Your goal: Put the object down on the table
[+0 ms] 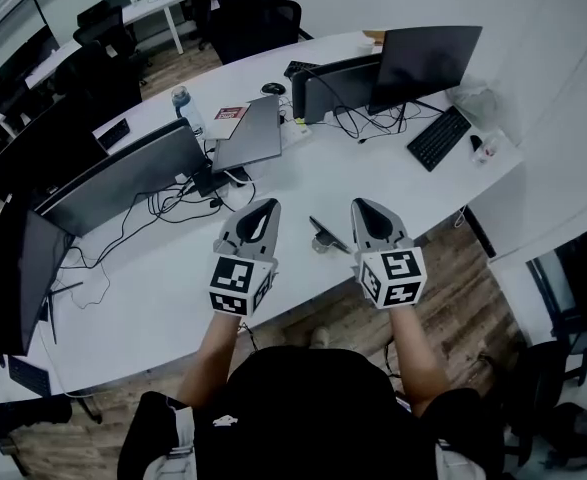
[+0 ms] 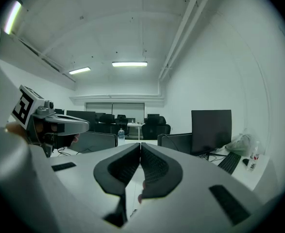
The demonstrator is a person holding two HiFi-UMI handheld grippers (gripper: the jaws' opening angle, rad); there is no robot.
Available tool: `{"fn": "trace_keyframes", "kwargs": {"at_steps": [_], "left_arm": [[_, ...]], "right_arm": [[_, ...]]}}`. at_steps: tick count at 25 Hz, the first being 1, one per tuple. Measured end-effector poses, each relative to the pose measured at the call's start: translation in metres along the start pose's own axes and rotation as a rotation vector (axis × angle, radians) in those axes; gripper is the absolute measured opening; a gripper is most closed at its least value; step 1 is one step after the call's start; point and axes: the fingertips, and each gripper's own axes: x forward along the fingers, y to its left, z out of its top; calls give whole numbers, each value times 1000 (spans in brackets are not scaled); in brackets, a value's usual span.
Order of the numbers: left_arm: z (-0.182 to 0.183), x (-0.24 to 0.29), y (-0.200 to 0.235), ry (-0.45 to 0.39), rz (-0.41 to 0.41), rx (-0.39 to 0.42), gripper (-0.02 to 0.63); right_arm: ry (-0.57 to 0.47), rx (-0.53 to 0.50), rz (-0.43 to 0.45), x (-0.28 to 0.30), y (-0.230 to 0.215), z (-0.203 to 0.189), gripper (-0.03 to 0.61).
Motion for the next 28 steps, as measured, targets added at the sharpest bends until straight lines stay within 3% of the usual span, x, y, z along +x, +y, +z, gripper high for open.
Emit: {"fn": "trace_keyframes", "kwargs": {"at_steps": [28], "left_arm": [[13, 3, -13, -27, -11, -2, 12]], "right_arm": [[-43, -12, 23, -6, 11, 17, 25]]}}
